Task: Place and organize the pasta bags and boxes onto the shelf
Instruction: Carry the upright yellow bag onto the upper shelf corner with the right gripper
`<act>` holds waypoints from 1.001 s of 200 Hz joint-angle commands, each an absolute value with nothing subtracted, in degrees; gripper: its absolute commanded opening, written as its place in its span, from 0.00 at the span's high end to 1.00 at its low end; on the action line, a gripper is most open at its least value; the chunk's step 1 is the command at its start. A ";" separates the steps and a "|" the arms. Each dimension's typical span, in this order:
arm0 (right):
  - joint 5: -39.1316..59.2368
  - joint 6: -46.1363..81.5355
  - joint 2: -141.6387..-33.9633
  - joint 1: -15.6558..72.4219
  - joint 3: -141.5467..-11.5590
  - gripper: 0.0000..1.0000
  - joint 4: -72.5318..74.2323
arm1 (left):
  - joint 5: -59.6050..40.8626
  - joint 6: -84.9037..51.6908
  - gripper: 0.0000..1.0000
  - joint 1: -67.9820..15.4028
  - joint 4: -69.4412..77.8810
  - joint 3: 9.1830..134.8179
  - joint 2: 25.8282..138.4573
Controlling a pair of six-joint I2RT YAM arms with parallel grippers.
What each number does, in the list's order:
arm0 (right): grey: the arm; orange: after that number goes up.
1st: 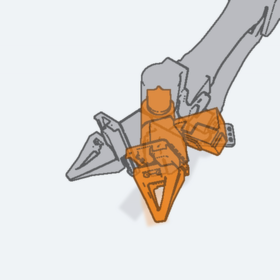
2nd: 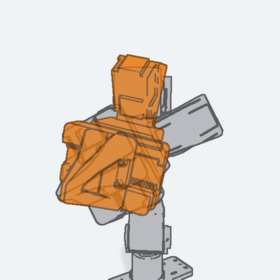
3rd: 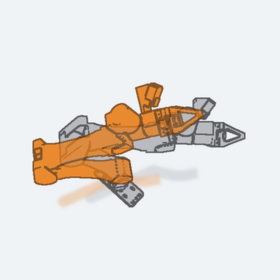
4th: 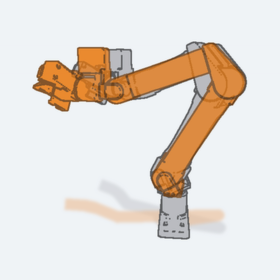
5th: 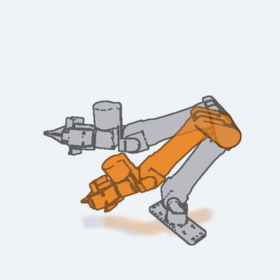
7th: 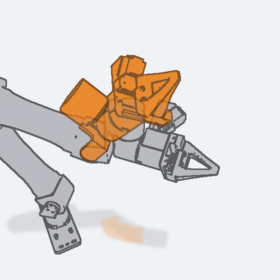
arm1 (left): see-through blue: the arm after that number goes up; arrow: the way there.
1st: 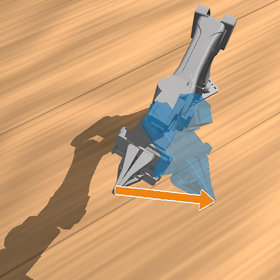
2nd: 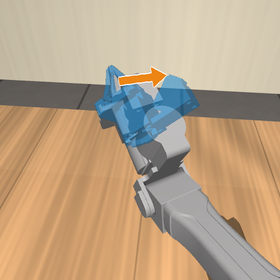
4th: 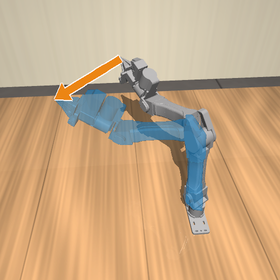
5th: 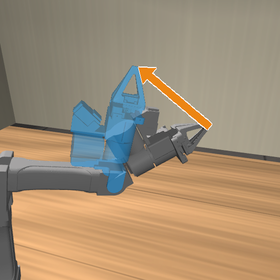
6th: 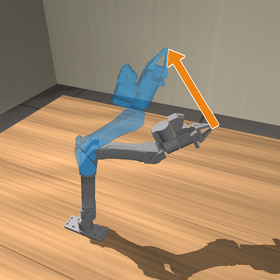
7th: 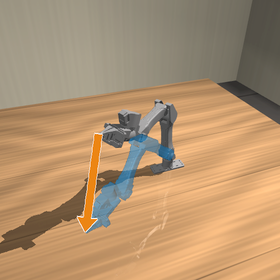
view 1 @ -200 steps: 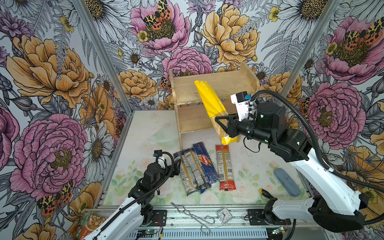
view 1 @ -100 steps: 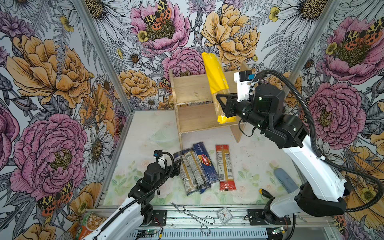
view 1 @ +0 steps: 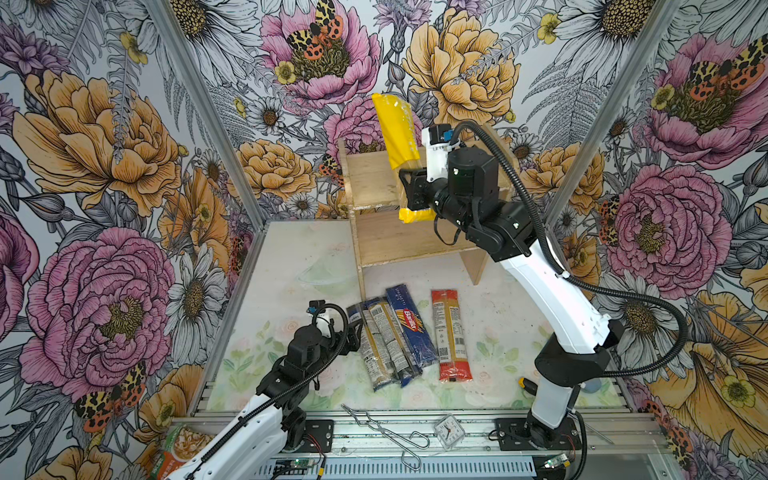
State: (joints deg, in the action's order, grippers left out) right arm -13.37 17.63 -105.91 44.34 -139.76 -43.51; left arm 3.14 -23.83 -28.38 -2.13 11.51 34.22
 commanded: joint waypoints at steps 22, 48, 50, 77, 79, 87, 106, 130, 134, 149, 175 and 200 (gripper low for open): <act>-15.80 16.50 -106.67 44.71 -145.76 1.00 -34.28 | 1.85 -22.83 0.01 -28.43 -1.49 11.80 33.09; -15.80 18.37 -108.37 44.79 -146.99 1.00 -33.68 | 2.27 -22.76 0.01 -28.35 -1.32 11.63 32.87; -15.75 18.46 -108.52 44.75 -147.12 1.00 -33.67 | 2.28 -22.76 0.01 -28.38 -1.36 11.68 32.83; -16.17 18.61 -110.24 45.11 -148.18 1.00 -33.47 | 2.07 -22.76 0.01 -28.30 -1.41 11.62 32.87; -16.17 18.56 -110.29 45.14 -148.25 1.00 -33.37 | 2.10 -22.76 0.01 -28.35 -1.41 11.61 32.81; -15.92 18.58 -110.64 45.10 -148.55 1.00 -33.27 | 2.00 -22.76 0.01 -28.30 -1.41 11.66 32.86; -15.91 18.38 -111.56 45.14 -149.56 1.00 -32.96 | 1.93 -22.76 0.01 -28.30 -1.38 11.65 32.87; -16.38 18.16 -112.30 45.17 -150.21 1.00 -32.70 | 1.78 -22.76 0.01 -28.30 -1.40 11.61 32.83; -16.45 18.13 -112.39 45.11 -150.21 1.00 -32.65 | 1.76 -22.81 0.01 -28.30 -1.41 11.65 32.87; -16.44 18.15 -112.65 45.16 -150.20 1.00 -32.44 | 1.67 -22.76 0.01 -28.27 -1.40 11.63 32.87; -16.35 18.43 -113.18 45.10 -150.29 1.00 -31.75 | 1.67 -22.76 0.01 -28.22 -1.31 11.58 32.87; -16.26 18.37 -113.63 46.61 -150.22 1.00 -31.51 | 1.41 -22.52 0.01 -28.22 -1.15 11.48 32.79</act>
State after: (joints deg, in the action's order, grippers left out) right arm -15.31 18.37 -114.08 44.97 -146.78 -42.00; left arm 2.92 -23.66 -28.36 -2.11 11.51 33.41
